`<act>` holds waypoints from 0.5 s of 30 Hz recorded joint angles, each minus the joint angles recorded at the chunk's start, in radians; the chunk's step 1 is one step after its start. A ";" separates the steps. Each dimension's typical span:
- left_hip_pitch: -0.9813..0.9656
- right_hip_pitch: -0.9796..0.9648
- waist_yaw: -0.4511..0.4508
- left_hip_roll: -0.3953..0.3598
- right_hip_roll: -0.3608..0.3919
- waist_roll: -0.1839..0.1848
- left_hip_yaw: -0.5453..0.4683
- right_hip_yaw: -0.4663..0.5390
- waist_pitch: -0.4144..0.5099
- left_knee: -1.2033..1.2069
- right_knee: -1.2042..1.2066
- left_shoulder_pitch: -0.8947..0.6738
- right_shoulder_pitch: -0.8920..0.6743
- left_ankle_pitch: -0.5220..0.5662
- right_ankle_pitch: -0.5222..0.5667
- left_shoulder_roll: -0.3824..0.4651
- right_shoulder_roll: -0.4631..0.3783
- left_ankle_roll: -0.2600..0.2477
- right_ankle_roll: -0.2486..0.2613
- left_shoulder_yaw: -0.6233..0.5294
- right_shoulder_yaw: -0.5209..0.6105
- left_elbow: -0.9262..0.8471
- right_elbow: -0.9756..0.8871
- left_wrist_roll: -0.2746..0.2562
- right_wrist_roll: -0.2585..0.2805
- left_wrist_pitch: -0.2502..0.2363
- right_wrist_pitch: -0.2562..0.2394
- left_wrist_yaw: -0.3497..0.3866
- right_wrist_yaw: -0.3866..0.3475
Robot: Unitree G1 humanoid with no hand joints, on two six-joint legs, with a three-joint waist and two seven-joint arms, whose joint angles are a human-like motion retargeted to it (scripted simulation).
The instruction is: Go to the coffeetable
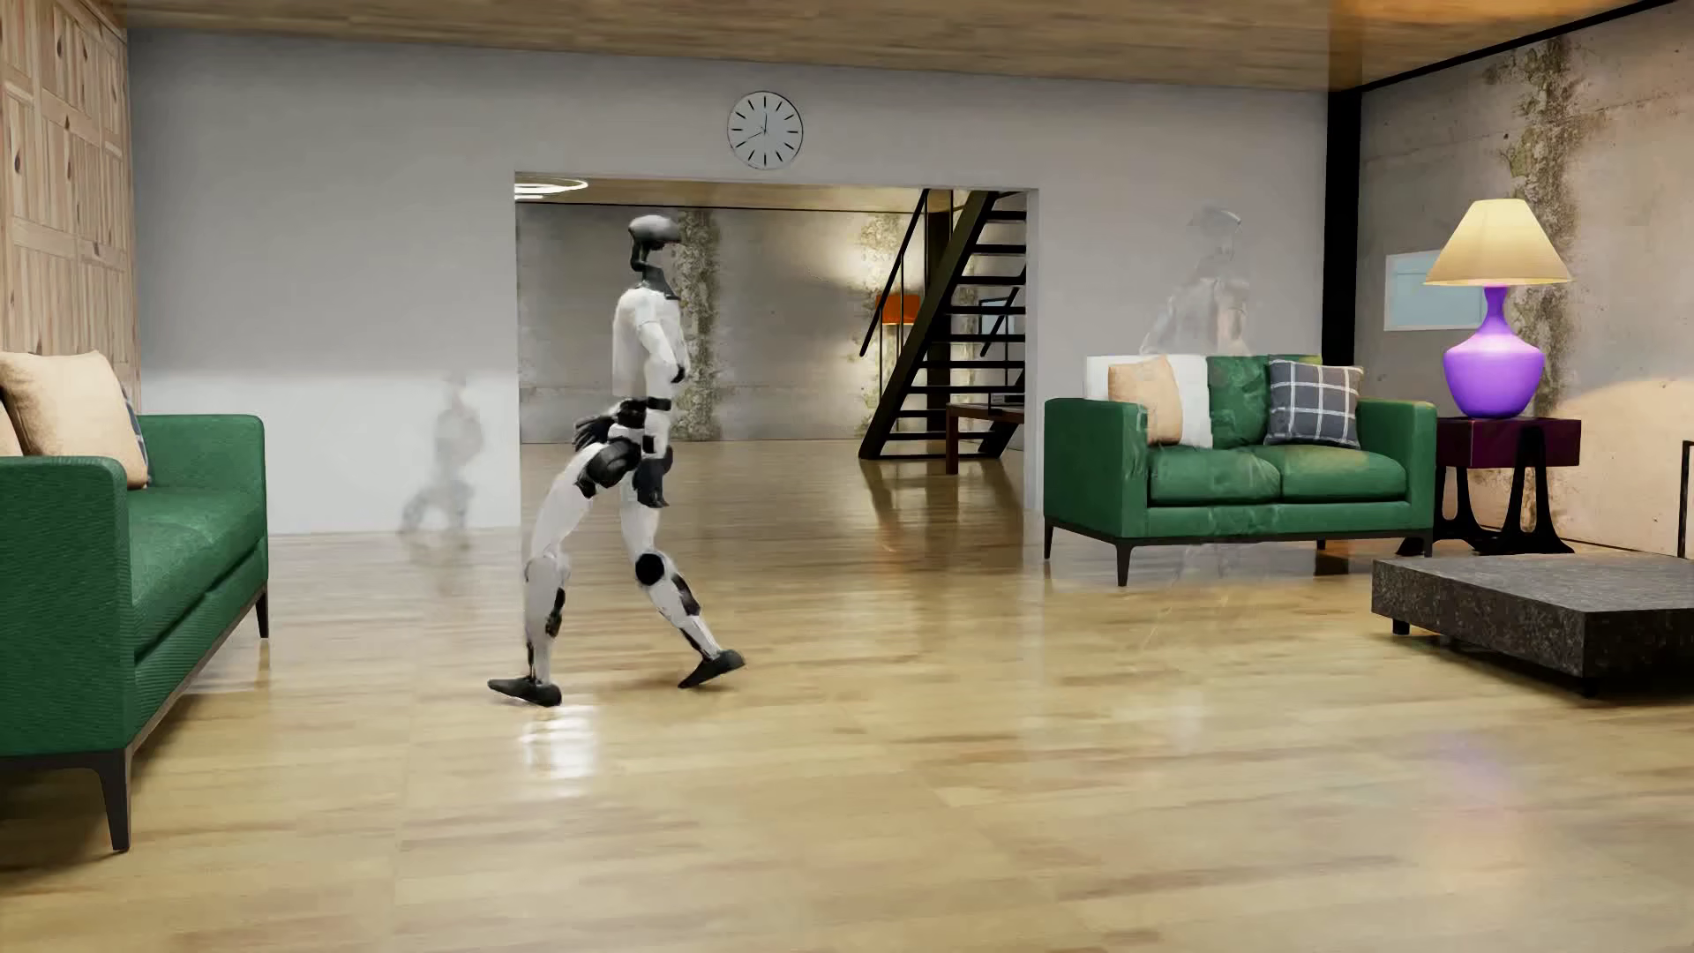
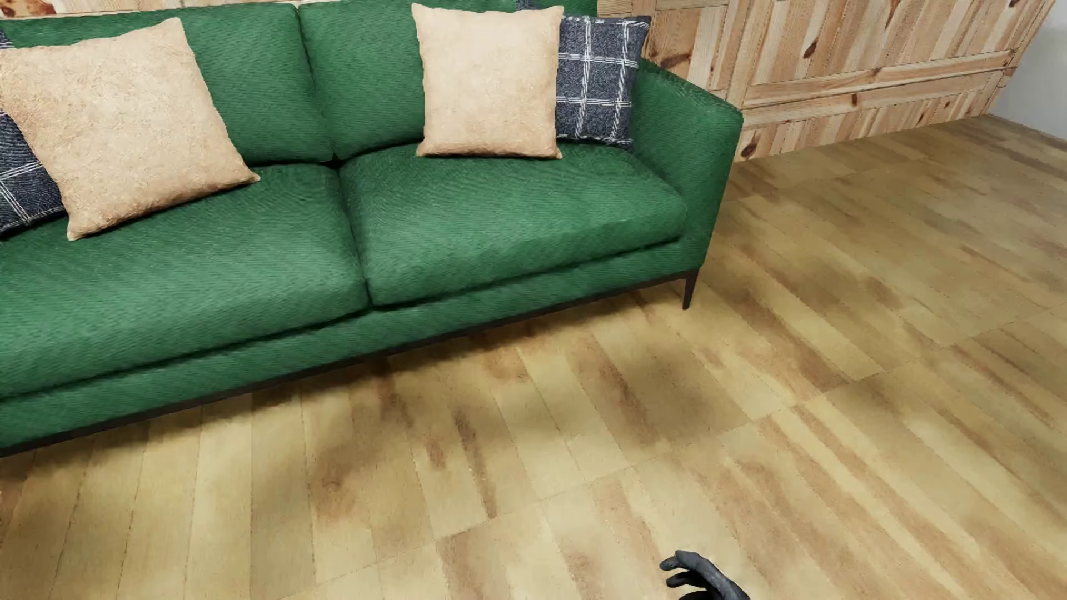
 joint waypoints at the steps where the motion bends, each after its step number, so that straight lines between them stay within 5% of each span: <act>1: 0.013 0.043 0.029 0.000 -0.049 0.000 0.000 0.000 0.004 0.037 0.021 0.014 0.013 0.050 -0.003 0.003 0.001 0.000 0.000 -0.024 -0.013 -0.010 0.000 0.000 0.000 0.000 0.000 0.000 0.000; 3: -0.055 0.050 0.043 -0.009 -0.145 -0.007 0.000 0.000 -0.031 0.226 0.079 0.005 0.068 0.276 0.045 -0.012 0.035 0.000 0.000 -0.066 -0.060 0.023 0.039 0.000 0.000 0.000 0.000 0.000 0.000; 8: 0.057 -0.099 -0.003 -0.029 -0.205 -0.020 0.000 0.000 0.030 0.348 0.247 -0.157 0.020 0.092 0.466 0.027 0.061 0.000 0.000 -0.021 0.172 -0.014 0.457 0.000 0.000 0.000 0.000 0.000 0.000; 9: 0.086 -0.119 -0.043 -0.025 -0.197 -0.013 0.000 0.000 0.039 0.331 0.204 -0.173 0.038 0.071 0.514 0.045 0.054 0.000 0.000 -0.002 0.184 -0.066 0.485 0.000 0.000 0.000 0.000 0.000 0.000; 11: 0.130 -0.198 -0.070 -0.035 -0.204 -0.020 0.000 0.000 0.038 0.305 0.201 -0.199 0.099 0.034 0.795 0.084 0.028 0.000 0.000 0.092 0.153 -0.161 0.482 0.000 0.000 0.000 0.000 0.000 0.000; 15: 0.214 -0.199 -0.105 -0.047 -0.230 -0.050 0.000 0.000 0.031 0.292 0.098 -0.204 0.147 -0.022 0.809 0.116 -0.034 0.000 0.000 0.366 0.161 -0.184 0.417 0.000 0.000 0.000 0.000 0.000 0.000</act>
